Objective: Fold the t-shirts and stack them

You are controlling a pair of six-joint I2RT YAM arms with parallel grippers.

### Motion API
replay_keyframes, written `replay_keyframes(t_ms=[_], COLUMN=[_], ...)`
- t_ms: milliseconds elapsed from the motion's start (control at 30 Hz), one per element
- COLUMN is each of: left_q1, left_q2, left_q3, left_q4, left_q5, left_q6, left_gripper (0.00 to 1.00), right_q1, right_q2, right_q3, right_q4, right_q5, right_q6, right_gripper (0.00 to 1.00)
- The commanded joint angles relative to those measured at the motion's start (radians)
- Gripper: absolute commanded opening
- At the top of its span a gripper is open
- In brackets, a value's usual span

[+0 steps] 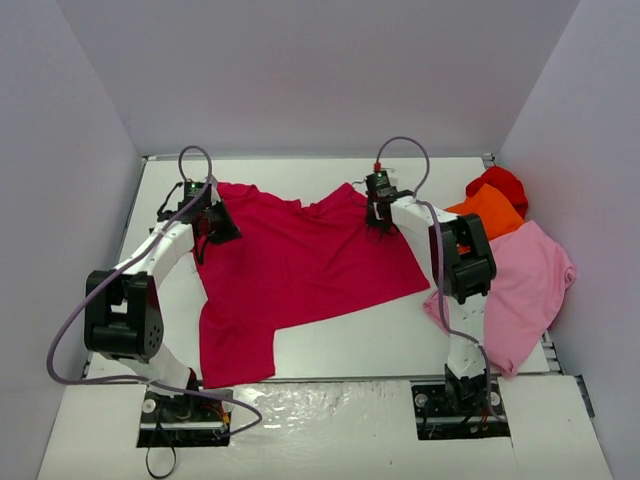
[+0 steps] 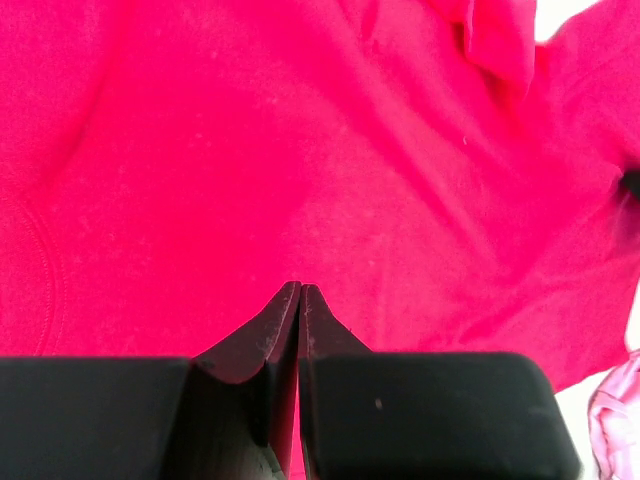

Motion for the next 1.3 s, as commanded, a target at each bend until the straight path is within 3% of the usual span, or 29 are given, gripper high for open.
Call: replay_keyframes(t_ms=[0,433,600,700,867,1067,1267], left_q1=[-0.007,-0.022,-0.028,-0.041,-0.108,-0.162,-0.169], left_q2=[-0.1,-0.112,-0.105,-0.059,0.121,0.33,0.437], left_q3=[0.057,0.033,0.025,0.057,0.217,0.408,0.49], left_q4=[-0.003,0.026,0.073,0.098,0.062,0.074,0.064], left_q5=[0.006,-0.011,-0.016,0.02,0.018,0.05,0.06], left_q6=[0.015,0.017,0.011,0.0,0.014,-0.003,0.014], left_gripper=[0.0,0.0,0.0,0.0,0.0,0.0,0.0], right_q1=[-0.122,-0.086,-0.052,-0.034,-0.004,0.028,0.031], right_q2=[-0.096,-0.204,-0.286,-0.325,-0.285,-0.12,0.0], right_q3=[-0.113,-0.17,-0.14,-0.106,-0.033,0.09,0.194], right_q4=[-0.117,-0.084,-0.075,-0.074,-0.071,-0.071,-0.071], right_q5=[0.157,0.213,0.273,0.271,0.184,0.102,0.058], right_q6=[0.039,0.055,0.068,0.068,0.049,0.031,0.019], right_gripper=[0.0,0.03,0.4,0.48,0.41,0.2,0.12])
